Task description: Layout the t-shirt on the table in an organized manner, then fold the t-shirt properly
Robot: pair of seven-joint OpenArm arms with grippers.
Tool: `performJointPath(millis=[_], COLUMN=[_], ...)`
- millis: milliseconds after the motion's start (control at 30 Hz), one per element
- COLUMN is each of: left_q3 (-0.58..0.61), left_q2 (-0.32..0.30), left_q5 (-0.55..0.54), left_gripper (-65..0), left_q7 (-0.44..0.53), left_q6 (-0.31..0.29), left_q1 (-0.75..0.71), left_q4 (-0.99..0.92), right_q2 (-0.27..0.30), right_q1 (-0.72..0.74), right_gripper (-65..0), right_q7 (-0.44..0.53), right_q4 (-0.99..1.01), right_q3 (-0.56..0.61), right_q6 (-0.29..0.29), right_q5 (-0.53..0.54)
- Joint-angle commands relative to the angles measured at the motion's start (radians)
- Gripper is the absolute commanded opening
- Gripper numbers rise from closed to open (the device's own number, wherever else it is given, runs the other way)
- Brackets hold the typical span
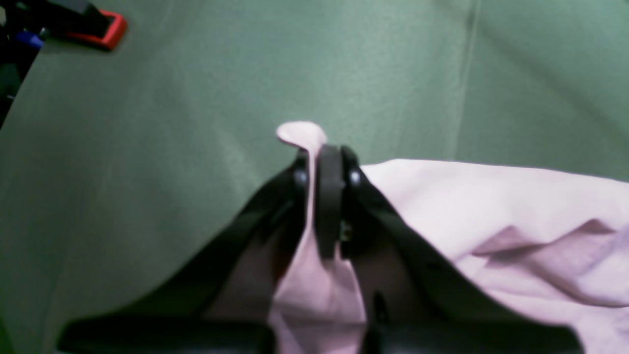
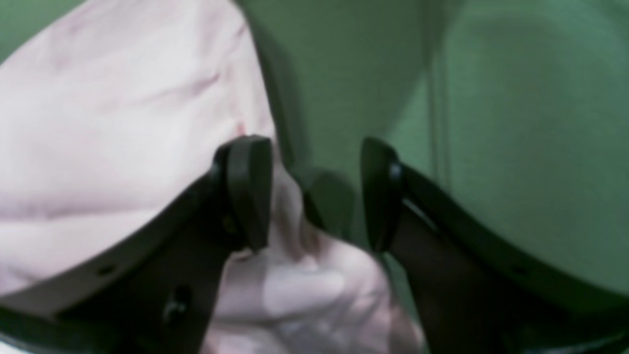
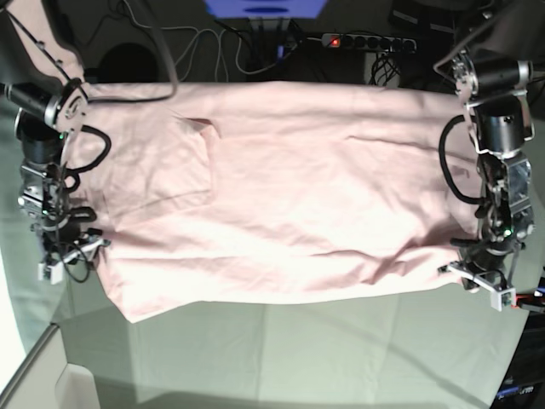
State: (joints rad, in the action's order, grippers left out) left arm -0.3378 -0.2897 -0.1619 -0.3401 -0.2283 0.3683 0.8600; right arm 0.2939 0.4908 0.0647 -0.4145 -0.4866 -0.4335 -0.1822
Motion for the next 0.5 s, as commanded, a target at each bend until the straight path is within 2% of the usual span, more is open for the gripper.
performJointPath(millis=[0,167,467], left_q3=[-0.002,-0.002,-0.002], left_q2=[-0.015,-0.015,-0.015], left_q5=[-0.008,-0.008,-0.008], left_gripper=[-65.0,-65.0,-65.0], left_q7=[0.025,0.025,0.025], left_q6=[-0.001,-0.001,-0.001], left_q1=[0.025,0.025,0.024], left_q4=[0.018,0.018,0.018], right_q2=[0.015,0.008,-0.032], right_q1=[0.045,0.058,0.029], right_gripper=[-35.1,-32.8,-33.0], right_q7=[0.028,0.025,0.020], right_q4=[-0.019,-0.016,-0.013], right_q3=[-0.008,0.030,0.045], right_q6=[-0.011,-0.012,-0.012], right_q5=[0.013,0.013,0.008])
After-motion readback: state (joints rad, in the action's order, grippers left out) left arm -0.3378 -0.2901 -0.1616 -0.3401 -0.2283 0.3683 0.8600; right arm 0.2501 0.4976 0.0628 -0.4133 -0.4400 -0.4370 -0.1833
